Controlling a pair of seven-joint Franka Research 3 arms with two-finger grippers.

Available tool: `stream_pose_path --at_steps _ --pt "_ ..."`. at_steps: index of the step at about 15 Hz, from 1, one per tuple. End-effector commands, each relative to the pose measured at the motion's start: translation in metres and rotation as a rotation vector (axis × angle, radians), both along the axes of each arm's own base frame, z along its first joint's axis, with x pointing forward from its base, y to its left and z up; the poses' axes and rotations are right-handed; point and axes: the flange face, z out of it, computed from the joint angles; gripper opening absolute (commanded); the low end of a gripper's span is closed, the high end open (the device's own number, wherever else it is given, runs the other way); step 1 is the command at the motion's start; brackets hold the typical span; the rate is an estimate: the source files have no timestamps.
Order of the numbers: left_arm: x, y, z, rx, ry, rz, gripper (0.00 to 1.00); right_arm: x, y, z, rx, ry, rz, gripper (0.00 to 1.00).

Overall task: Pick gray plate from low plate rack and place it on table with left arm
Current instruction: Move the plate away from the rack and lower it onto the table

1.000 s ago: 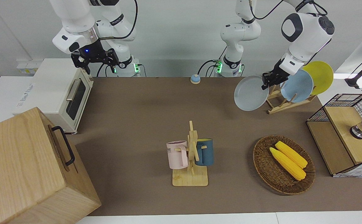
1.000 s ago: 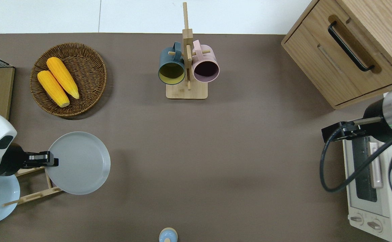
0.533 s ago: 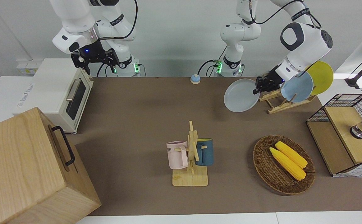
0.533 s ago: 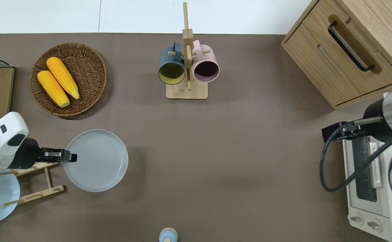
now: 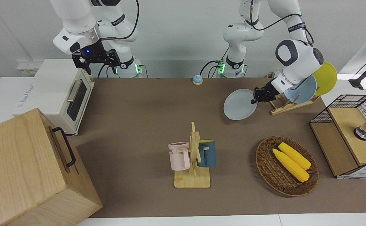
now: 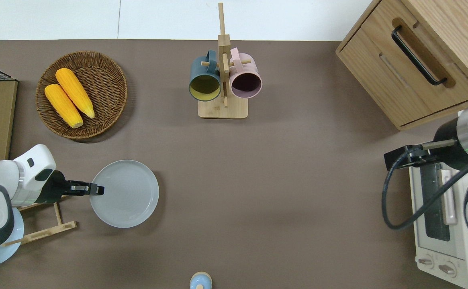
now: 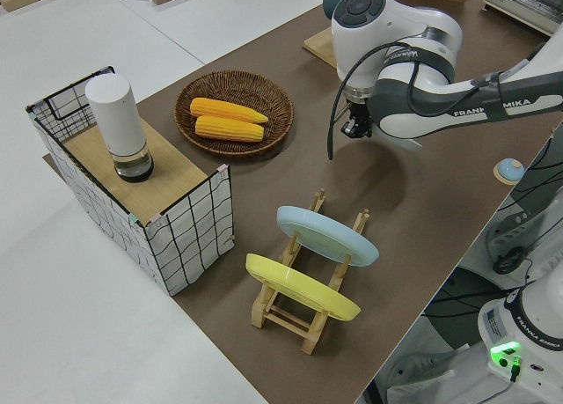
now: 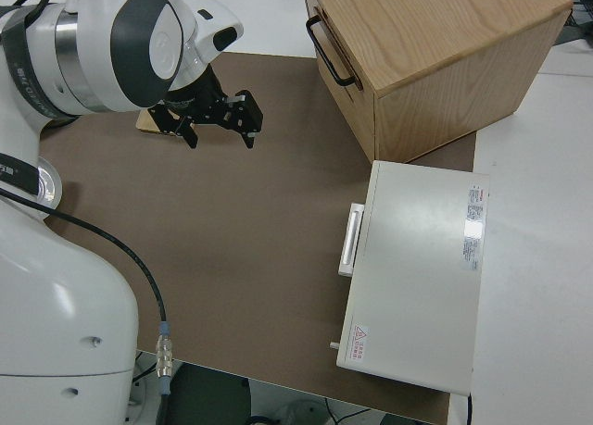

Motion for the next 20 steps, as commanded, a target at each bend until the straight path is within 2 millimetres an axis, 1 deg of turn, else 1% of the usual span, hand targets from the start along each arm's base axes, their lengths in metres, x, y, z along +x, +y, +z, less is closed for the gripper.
stream_pose_path --at_steps 1,4,7,8,10,12,13,14,16,17,19,20 --pt "-0.007 0.001 -0.031 -0.023 -0.023 -0.01 0.11 -0.002 -0.002 0.004 -0.007 0.001 -0.015 0.983" --pt "-0.008 0.002 -0.038 -0.022 -0.01 -0.008 0.12 -0.002 -0.003 0.004 -0.008 0.0 -0.016 0.983" --pt "-0.008 0.002 -0.04 -0.023 -0.007 -0.008 0.22 -0.002 -0.002 0.004 -0.007 0.001 -0.015 0.983" --pt "-0.008 0.002 -0.04 -0.022 -0.006 -0.007 0.35 -0.002 -0.002 0.003 -0.008 0.002 -0.015 0.983" --pt "-0.008 0.003 -0.04 -0.021 -0.005 -0.007 0.55 -0.002 -0.002 0.004 -0.007 0.001 -0.015 0.983" --pt "-0.008 0.004 -0.039 -0.015 -0.007 -0.012 0.67 -0.002 -0.002 0.004 -0.007 0.001 -0.015 0.983" --pt "-0.007 0.004 -0.039 -0.011 -0.008 -0.015 0.71 -0.002 -0.002 0.004 -0.009 -0.001 -0.015 0.983" --pt "-0.007 0.005 -0.038 -0.01 -0.01 -0.014 0.75 -0.002 -0.002 0.003 -0.008 0.002 -0.015 0.983" --pt "-0.006 0.005 -0.037 -0.006 -0.011 -0.015 0.75 -0.002 -0.002 0.004 -0.008 0.0 -0.015 0.983" --pt "-0.005 0.005 -0.034 -0.005 -0.013 -0.008 0.78 -0.002 -0.002 0.004 -0.007 0.001 -0.015 0.983" --pt "-0.001 0.005 -0.025 -0.002 -0.024 0.002 0.8 -0.002 -0.002 0.004 -0.008 0.0 -0.015 0.983" --pt "0.001 0.005 -0.019 -0.002 -0.028 0.012 0.83 -0.002 -0.002 0.004 -0.008 0.0 -0.015 0.983"
